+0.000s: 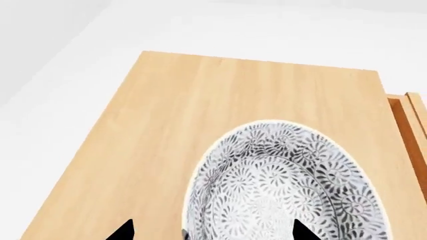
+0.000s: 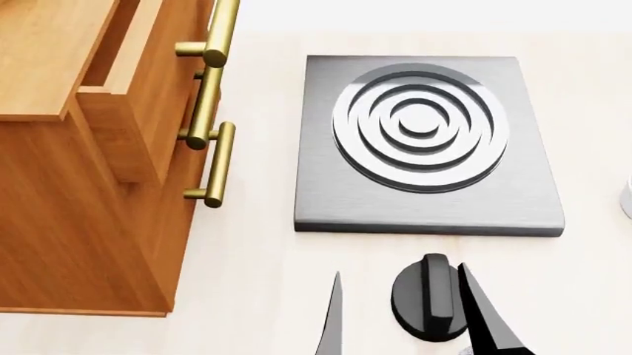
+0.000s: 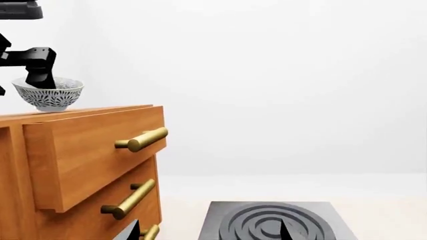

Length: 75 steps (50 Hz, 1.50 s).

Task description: Pick the akita bowl on the wooden cabinet and place it on the plate.

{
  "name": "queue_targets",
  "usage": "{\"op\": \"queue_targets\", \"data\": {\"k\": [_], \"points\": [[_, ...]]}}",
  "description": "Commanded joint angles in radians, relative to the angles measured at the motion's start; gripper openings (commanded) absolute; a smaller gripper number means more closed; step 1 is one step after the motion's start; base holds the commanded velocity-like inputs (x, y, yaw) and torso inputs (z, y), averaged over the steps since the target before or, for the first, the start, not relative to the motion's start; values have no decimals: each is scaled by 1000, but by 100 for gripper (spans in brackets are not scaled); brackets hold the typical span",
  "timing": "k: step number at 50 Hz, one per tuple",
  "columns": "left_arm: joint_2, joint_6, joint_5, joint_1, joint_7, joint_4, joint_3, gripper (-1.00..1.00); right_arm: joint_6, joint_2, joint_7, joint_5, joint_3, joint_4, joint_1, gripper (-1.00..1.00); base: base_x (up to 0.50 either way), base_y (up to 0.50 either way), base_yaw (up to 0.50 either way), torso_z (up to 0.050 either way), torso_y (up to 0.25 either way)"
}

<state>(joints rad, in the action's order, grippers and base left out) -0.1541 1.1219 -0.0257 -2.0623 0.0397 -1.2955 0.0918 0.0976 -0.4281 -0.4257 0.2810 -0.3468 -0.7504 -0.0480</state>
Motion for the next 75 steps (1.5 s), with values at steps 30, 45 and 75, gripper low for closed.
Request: {"op": "queue_targets", "data": {"k": [30,45,75], "points": [[31,-137,38,12,-17,-13,288,-100,-6,-9,-10,5,-4,-2,1,100,0,0,0,0,-1],[54,-192,32,0,-33,-13,327,-100,-5,-12,-15,5,-6,-3,3,100,0,0,0,0,0],[89,-234,32,-28,-74,-13,376,-100,-7,-18,-23,7,-10,-4,5,100,0,0,0,0,0]]}}
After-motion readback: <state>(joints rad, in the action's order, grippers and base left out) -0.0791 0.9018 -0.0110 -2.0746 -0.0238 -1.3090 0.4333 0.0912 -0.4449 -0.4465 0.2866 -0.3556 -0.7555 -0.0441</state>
